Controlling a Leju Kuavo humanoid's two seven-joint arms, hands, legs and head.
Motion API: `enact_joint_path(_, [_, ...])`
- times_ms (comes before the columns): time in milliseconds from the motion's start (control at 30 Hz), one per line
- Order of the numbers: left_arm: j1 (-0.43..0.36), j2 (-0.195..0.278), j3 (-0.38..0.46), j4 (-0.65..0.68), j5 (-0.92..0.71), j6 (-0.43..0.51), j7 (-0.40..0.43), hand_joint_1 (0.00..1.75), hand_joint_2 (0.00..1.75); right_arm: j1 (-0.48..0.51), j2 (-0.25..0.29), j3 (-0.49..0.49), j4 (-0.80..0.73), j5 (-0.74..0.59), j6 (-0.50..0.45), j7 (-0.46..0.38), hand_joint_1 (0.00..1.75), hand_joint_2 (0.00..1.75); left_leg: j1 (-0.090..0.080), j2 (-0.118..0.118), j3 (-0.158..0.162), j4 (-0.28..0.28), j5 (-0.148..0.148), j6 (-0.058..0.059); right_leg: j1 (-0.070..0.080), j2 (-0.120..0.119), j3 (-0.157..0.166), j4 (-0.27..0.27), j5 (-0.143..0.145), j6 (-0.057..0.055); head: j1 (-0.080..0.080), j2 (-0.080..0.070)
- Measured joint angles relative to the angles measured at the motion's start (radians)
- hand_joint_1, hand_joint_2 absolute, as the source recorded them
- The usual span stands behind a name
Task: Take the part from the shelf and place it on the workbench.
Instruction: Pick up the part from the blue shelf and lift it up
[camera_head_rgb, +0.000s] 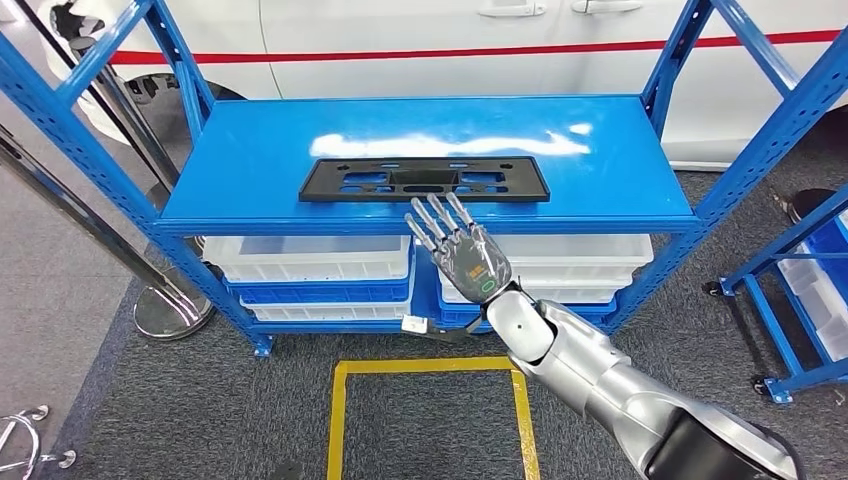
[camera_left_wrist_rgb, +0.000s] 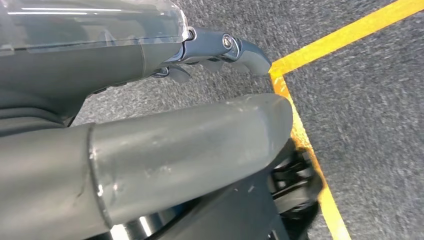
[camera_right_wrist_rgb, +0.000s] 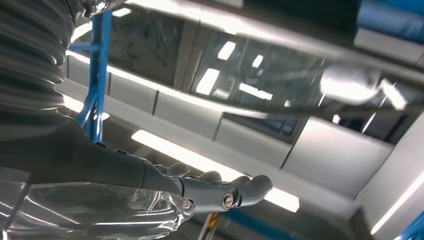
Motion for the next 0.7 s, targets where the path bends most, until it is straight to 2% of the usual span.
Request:
enact_joint_path(33, [0.0, 0.0, -0.001, 0.0, 0.0, 0.0, -0.002, 0.0, 0.0, 0.009, 0.002, 0.002, 0.012, 0.0, -0.001, -0.003, 0.0, 1.75, 0.0, 0.0, -0.003, 0.003, 0.011, 0.0, 0.001, -0.001, 0.0, 0.001, 0.0, 0.0, 0.0, 0.0])
enact_joint_path(67, [0.0, 0.0, -0.003, 0.0, 0.0, -0.001, -0.005, 0.0, 0.0, 0.018, 0.005, 0.004, 0.024, 0.0, -0.001, -0.006, 0.0, 1.75, 0.0, 0.0, 0.006, -0.021, 0.035, 0.001, 0.001, -0.001, 0.0, 0.001, -0.001, 0.0, 0.0, 0.0])
enact_joint_path(133, [-0.002, 0.001, -0.005, 0.0, 0.0, -0.002, -0.008, 0.0, 0.0, 0.028, 0.011, 0.005, 0.041, 0.0, -0.002, -0.012, 0.0, 1.75, -0.001, 0.0, 0.067, -0.15, 0.102, 0.01, 0.002, 0.001, 0.002, 0.003, -0.003, 0.002, 0.0, 0.0])
enact_joint_path(167, [-0.004, 0.001, -0.006, 0.0, 0.001, -0.003, -0.009, 0.0, 0.0, 0.029, 0.013, 0.005, 0.047, 0.0, -0.002, -0.015, 0.0, 1.75, -0.003, 0.0, 0.097, -0.212, 0.124, 0.015, 0.003, 0.003, 0.002, 0.005, -0.005, 0.005, 0.0, 0.0])
enact_joint_path(200, [-0.006, 0.002, -0.007, 0.0, 0.001, -0.003, -0.01, 0.0, 0.0, 0.031, 0.014, 0.004, 0.053, 0.0, -0.003, -0.018, 0.0, 1.75, -0.005, -0.001, 0.117, -0.253, 0.134, 0.02, 0.004, 0.003, 0.001, 0.006, -0.005, 0.01, 0.0, 0.0])
enact_joint_path(233, [-0.007, 0.002, -0.008, 0.0, 0.002, -0.003, -0.01, 0.0, 0.0, 0.033, 0.015, 0.004, 0.058, 0.0, -0.003, -0.02, 0.0, 1.75, -0.008, -0.001, 0.126, -0.271, 0.133, 0.024, 0.005, 0.004, 0.001, 0.005, -0.005, 0.015, 0.0, 0.0])
enact_joint_path(333, [-0.008, 0.002, -0.008, 0.0, 0.003, -0.003, -0.011, 0.0, 0.0, 0.041, 0.017, -0.001, 0.07, 0.0, -0.004, -0.025, 0.0, 1.75, -0.005, -0.001, 0.132, -0.284, 0.139, 0.038, 0.004, 0.003, 0.0, 0.008, -0.01, 0.031, 0.0, 0.0])
enact_joint_path(400, [-0.009, 0.002, -0.009, 0.0, 0.003, -0.002, -0.012, 0.0, 0.0, 0.043, 0.017, -0.009, 0.076, 0.0, -0.004, -0.026, 0.0, 1.75, 0.0, 0.001, 0.136, -0.294, 0.145, 0.049, 0.003, 0.003, -0.027, 0.069, -0.051, 0.04, 0.0, 0.0])
enact_joint_path(467, [-0.009, 0.002, -0.01, 0.0, 0.004, -0.002, -0.013, 0.0, 0.0, 0.048, 0.017, -0.017, 0.081, 0.0, -0.005, -0.028, 0.0, 1.75, -0.001, 0.002, 0.136, -0.294, 0.146, 0.052, 0.0, 0.003, -0.086, 0.195, -0.112, 0.046, 0.0, 0.0])
enact_joint_path(500, [-0.009, 0.002, -0.01, 0.0, 0.004, -0.003, -0.013, 0.0, 0.0, 0.054, 0.017, -0.022, 0.082, 0.0, -0.005, -0.03, 0.0, 1.75, -0.001, 0.002, 0.136, -0.293, 0.145, 0.053, -0.002, 0.002, -0.113, 0.248, -0.128, 0.049, 0.0, 0.0])
enact_joint_path(533, [-0.008, 0.002, -0.01, 0.0, 0.004, -0.003, -0.014, 0.0, 0.0, 0.059, 0.017, -0.03, 0.083, 0.0, -0.005, -0.033, 0.0, 1.75, -0.001, 0.002, 0.136, -0.291, 0.144, 0.053, -0.004, 0.002, -0.126, 0.271, -0.126, 0.051, 0.0, 0.0])
enact_joint_path(567, [-0.008, 0.002, -0.011, 0.0, 0.005, -0.003, -0.014, 0.0, 0.0, 0.062, 0.017, -0.038, 0.084, 0.0, -0.005, -0.035, 0.0, 1.75, -0.001, 0.001, 0.136, -0.289, 0.142, 0.052, -0.007, 0.001, -0.12, 0.257, -0.106, 0.053, 0.0, 0.0])
enact_joint_path(633, [-0.008, 0.002, -0.014, 0.0, 0.005, -0.003, -0.016, 0.0, 0.0, 0.063, 0.017, -0.055, 0.083, 0.0, -0.005, -0.035, 0.0, 1.75, 0.0, 0.0, 0.136, -0.28, 0.135, 0.046, -0.012, 0.0, -0.064, 0.138, -0.041, 0.053, 0.0, 0.0])
enact_joint_path(700, [-0.008, 0.002, -0.016, 0.0, 0.006, -0.003, -0.018, 0.0, 0.0, 0.063, 0.016, -0.068, 0.082, 0.0, -0.005, -0.033, 0.0, 1.75, -0.002, -0.001, 0.132, -0.27, 0.128, 0.036, -0.009, 0.0, -0.018, 0.039, -0.008, 0.048, 0.0, 0.0])
